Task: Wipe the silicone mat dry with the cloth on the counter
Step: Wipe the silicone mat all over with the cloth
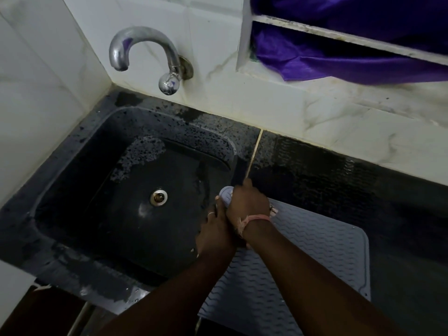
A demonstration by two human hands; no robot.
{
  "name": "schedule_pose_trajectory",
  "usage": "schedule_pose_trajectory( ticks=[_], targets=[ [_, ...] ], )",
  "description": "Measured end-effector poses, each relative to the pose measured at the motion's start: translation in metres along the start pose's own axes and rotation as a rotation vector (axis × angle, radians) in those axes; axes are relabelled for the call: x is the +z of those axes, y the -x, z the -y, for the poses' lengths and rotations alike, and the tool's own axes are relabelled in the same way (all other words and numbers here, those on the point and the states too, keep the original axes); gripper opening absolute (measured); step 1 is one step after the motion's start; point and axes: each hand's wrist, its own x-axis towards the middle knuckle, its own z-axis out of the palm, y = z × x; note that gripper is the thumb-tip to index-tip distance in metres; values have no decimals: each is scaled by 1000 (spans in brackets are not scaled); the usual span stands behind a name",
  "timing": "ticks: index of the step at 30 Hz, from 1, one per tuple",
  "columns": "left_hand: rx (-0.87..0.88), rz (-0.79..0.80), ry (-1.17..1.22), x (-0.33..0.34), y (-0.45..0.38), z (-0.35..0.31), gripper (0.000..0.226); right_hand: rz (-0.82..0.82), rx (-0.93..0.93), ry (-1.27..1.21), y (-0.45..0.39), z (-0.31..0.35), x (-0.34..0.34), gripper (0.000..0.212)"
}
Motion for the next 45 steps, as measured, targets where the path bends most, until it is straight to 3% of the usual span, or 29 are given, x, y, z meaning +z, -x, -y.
schedule_pose_trajectory(
  ticks=[5,8,10,13,16,19,23,27,31,35,37,41,45],
  targets=[
    [-3,28,-8,-3,2,-1,102,74,-151,-42,-10,12,-9,22],
    [-10,73,-18,-7,2,-3,137,192,-202,-199,-17,-3,-21,17],
    [-12,81,-7,-9,3,-3,147,178,-102,-392,-12,-19,-27,17],
    [11,57,-17,-10,7,-3,148,26,206,-858,11,-51,-38,15],
    [7,42,-100,-9,11,-9,144,-40,432,-984,50,-96,-46,11],
    [90,-10,-189,-6,18,-13,131,-78,616,-935,81,-136,-52,16],
    [262,-43,-320,-1,25,-13,94,-45,826,-684,116,-173,-59,26],
    [364,-42,-383,-2,22,-10,83,-200,889,-500,142,-183,-65,26],
    [356,19,-369,-7,17,-16,86,-341,851,-223,144,-165,-54,31],
    [357,31,-430,-6,18,-21,84,-160,584,-135,136,-133,-22,30],
    [365,35,-452,-6,19,-21,84,-172,538,-80,132,-128,-13,27],
    [366,44,-469,-6,18,-20,85,-270,601,-278,123,-139,-11,16],
    [361,42,-465,-3,17,-20,87,-301,615,-365,114,-144,-12,22]
  ],
)
